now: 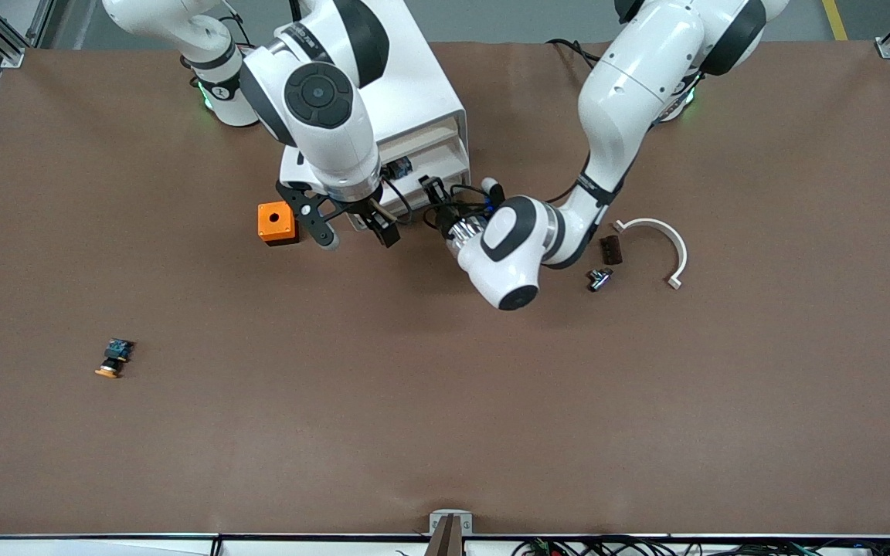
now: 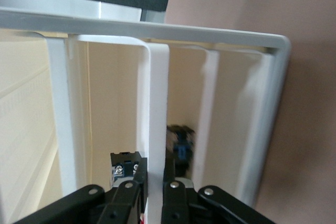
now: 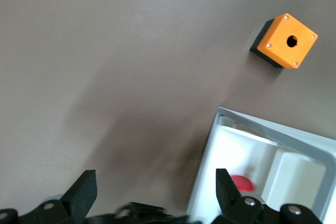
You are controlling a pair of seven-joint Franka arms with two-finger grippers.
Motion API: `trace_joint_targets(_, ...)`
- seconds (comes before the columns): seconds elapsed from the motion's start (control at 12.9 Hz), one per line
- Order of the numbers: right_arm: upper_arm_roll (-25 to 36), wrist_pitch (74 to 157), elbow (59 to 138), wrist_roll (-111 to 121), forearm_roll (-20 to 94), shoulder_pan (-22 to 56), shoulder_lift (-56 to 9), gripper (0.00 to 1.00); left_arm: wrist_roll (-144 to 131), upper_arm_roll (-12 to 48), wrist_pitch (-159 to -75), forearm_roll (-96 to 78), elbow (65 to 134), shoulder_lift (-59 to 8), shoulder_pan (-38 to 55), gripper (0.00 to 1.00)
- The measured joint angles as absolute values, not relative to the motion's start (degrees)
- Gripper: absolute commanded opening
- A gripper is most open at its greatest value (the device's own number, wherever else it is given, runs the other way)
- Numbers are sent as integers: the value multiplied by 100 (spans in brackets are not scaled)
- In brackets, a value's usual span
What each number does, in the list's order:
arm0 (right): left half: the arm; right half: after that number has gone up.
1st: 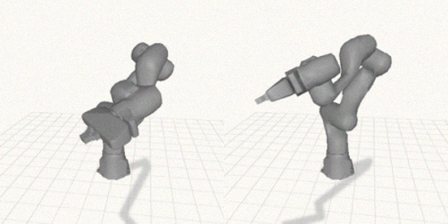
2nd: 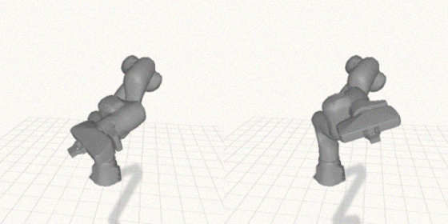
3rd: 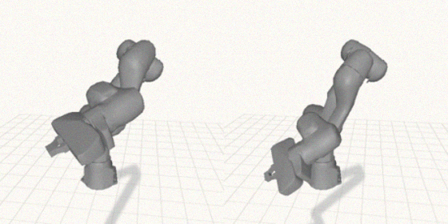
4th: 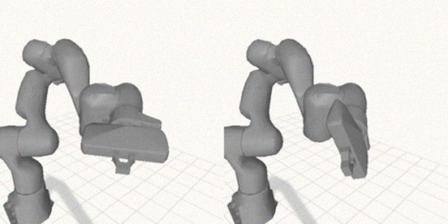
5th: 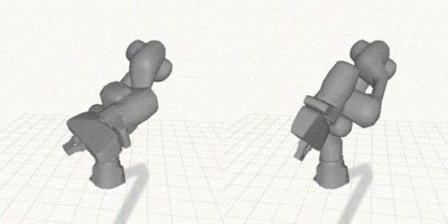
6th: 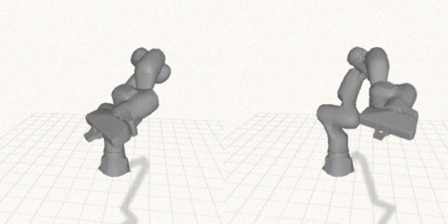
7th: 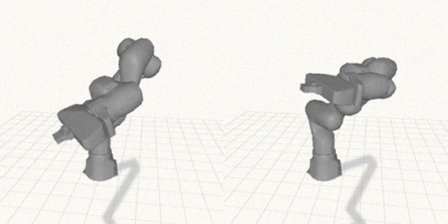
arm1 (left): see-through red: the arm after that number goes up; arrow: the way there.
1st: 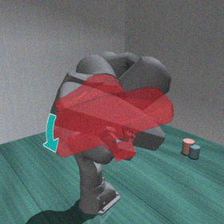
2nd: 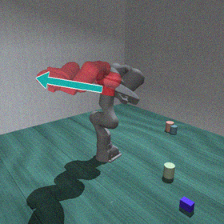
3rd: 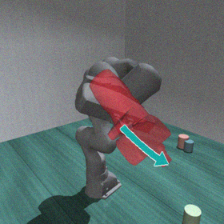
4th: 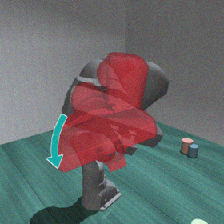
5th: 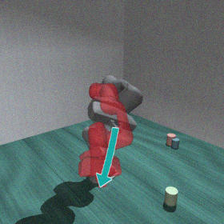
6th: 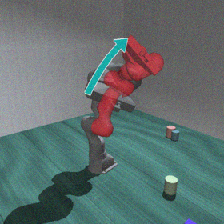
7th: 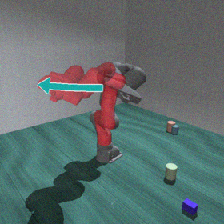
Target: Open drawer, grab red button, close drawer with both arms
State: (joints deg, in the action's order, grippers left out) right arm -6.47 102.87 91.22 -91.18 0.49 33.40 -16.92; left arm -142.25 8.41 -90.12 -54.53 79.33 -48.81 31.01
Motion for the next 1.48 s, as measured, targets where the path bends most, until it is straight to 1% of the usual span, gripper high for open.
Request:
trace_joint_targets(0.23, -646, 10265, 9124, -9462, 48, 3496, -1724, 100, -13723, 822, -9195, -5453, 7862, -4882, 2651, 0)
trace_joint_targets(0.31, -645, 10266, 9125, -9616, 48, 3582, -1764, 100, -13570, 823, -9277, -5453, 7844, -4882, 2541, 8)
trace_joint_targets(0.39, -647, 10268, 9126, -9763, 47, 3685, -1821, 100, -13437, 823, -9334, -5453, 7833, -4882, 2473, 21)
trace_joint_targets(0.47, -647, 10277, 9127, -9921, 39, 3795, -1903, 100, -13336, 824, -9377, -5454, 7826, -4882, 2441, 39)
trace_joint_targets(0.7, -646, 10403, 9126, -10282, 10, 4028, -2109, 100, -13192, 825, -9510, -5458, 7790, -4882, 2393, 69)
trace_joint_targets(0.78, -647, 10445, 9126, -10336, 9, 4063, -2142, 100, -13190, 826, -9510, -5459, 7769, -4881, 2372, 77)
trace_joint_targets(0.85, -646, 10479, 9126, -10370, 9, 4081, -2154, 100, -13190, 826, -9510, -5459, 7746, -4881, 2345, 95)
trace_joint_targets(0.93, -646, 10501, 9126, -10423, 9, 4085, -2159, 100, -13187, 827, -9510, -5459, 7716, -4880, 2311, 100)
trace_joint_targets(1.09, -645, 10607, 9126, -10555, 9, 4092, -2194, 100, -13148, 826, -9507, -5358, 7618, -4870, 2199, 100)
trace_joint_targets(1.48, -646, 10951, 9058, -10796, 9, 4258, -2598, 100, -12541, 816, -9500, -4075, 7148, -4772, 1951, 100)
